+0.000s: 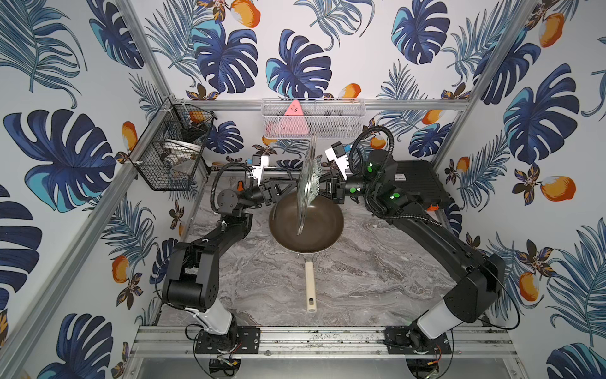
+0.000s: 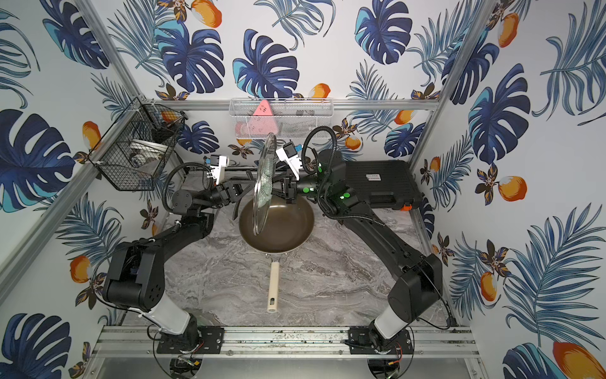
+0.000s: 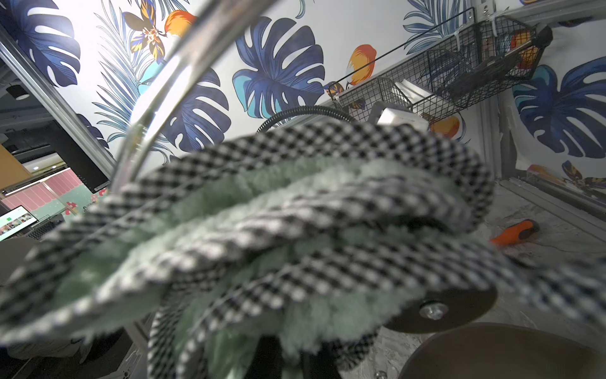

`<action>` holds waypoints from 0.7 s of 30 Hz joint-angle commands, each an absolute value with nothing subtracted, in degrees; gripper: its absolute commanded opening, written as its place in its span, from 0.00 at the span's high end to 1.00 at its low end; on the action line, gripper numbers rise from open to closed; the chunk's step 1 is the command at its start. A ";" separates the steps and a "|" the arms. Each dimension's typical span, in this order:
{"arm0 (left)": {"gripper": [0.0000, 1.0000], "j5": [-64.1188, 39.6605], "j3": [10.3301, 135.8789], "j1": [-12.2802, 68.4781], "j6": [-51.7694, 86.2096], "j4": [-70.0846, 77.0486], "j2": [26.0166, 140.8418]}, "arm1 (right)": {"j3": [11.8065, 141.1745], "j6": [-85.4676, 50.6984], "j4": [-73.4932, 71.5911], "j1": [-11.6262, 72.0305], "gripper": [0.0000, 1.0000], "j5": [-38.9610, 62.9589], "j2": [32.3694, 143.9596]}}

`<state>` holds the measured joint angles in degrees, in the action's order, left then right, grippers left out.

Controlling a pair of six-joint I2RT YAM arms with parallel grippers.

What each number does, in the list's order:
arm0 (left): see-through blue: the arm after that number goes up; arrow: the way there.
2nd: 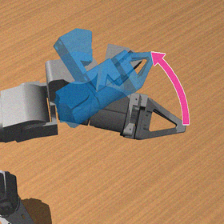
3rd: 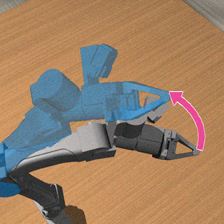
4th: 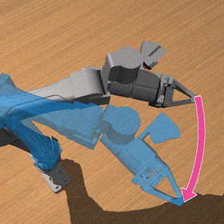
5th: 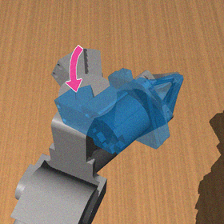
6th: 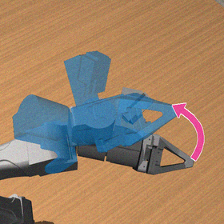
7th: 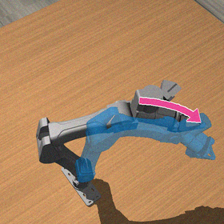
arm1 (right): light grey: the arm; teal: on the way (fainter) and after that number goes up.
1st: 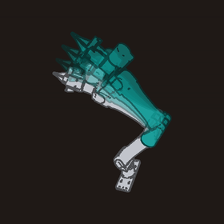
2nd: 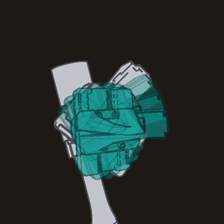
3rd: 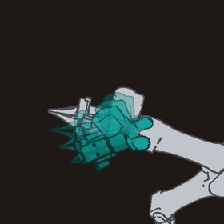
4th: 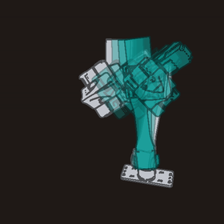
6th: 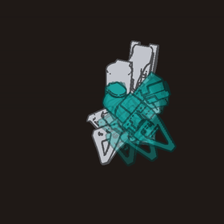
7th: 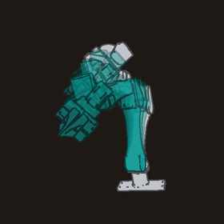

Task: Wipe the pot lid with a cloth
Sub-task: Wipe the pot lid.

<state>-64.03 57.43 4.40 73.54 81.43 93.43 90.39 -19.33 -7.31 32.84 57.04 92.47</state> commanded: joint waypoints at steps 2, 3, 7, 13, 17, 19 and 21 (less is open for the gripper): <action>1.00 -63.30 57.18 4.66 73.27 88.33 92.03 | 93.89 -17.94 -7.48 31.88 1.00 55.45 94.13; 1.00 -63.39 57.22 4.74 73.37 88.33 91.97 | 94.80 -18.06 -7.32 31.58 1.00 55.54 94.67; 1.00 -63.70 57.27 5.16 73.56 88.33 91.83 | 99.03 -17.75 -5.58 30.21 1.00 56.18 97.43; 1.00 -64.32 57.74 6.06 73.73 88.33 91.76 | 102.85 -18.87 -5.76 28.33 1.00 57.17 100.56; 1.00 -64.77 58.18 6.49 73.97 88.33 91.58 | 105.53 -19.16 -4.89 27.21 1.00 57.95 102.65; 1.00 -64.86 58.40 6.59 74.13 88.33 91.32 | 106.83 -19.54 -4.88 26.46 1.00 58.35 103.89; 1.00 -64.96 58.60 6.66 74.20 88.40 91.06 | 107.84 -20.40 -5.42 26.44 1.00 58.98 105.16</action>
<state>-64.42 57.52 6.28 73.63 81.36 92.12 106.61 -19.07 -5.13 26.46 58.81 103.96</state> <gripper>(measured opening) 0.346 0.091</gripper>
